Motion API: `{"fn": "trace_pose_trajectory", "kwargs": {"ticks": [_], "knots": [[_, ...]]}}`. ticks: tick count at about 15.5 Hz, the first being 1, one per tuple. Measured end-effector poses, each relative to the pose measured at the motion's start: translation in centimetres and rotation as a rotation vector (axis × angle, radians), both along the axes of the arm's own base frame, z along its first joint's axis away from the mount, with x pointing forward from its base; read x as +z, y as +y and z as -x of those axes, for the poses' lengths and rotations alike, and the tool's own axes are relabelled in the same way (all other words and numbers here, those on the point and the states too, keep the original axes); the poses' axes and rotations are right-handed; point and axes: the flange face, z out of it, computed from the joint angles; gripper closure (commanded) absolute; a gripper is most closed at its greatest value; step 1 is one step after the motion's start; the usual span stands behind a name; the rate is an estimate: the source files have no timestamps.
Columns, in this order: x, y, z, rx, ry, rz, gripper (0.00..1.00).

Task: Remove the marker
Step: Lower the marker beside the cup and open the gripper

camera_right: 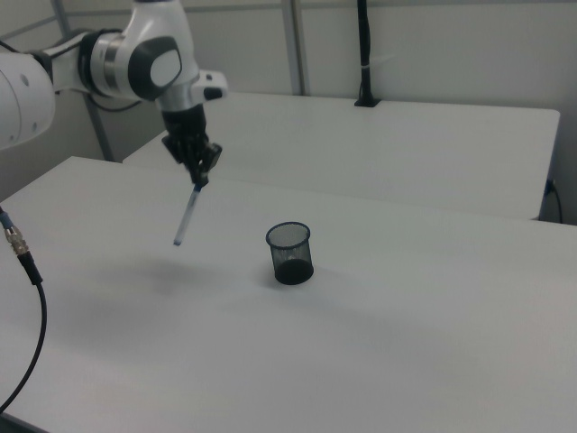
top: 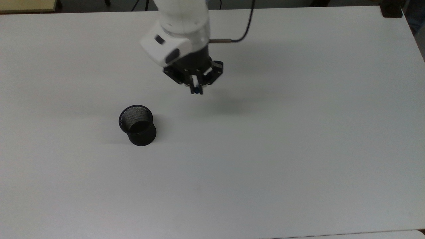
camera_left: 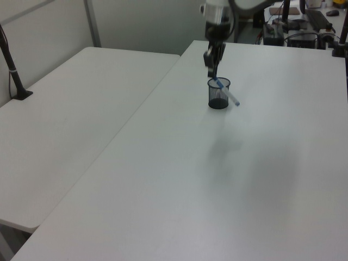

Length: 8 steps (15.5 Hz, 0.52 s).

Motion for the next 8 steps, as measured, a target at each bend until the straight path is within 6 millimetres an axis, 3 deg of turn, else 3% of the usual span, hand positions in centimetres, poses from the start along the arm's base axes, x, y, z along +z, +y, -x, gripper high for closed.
{"fn": "trace_pose_trajectory", "kwargs": {"ticks": [4, 8], "knots": [[-7.0, 4.6, -0.6, 0.000, 0.106, 0.012, 0.91], [-11.2, 5.8, -1.4, -0.014, 0.158, 0.021, 0.90]]}}
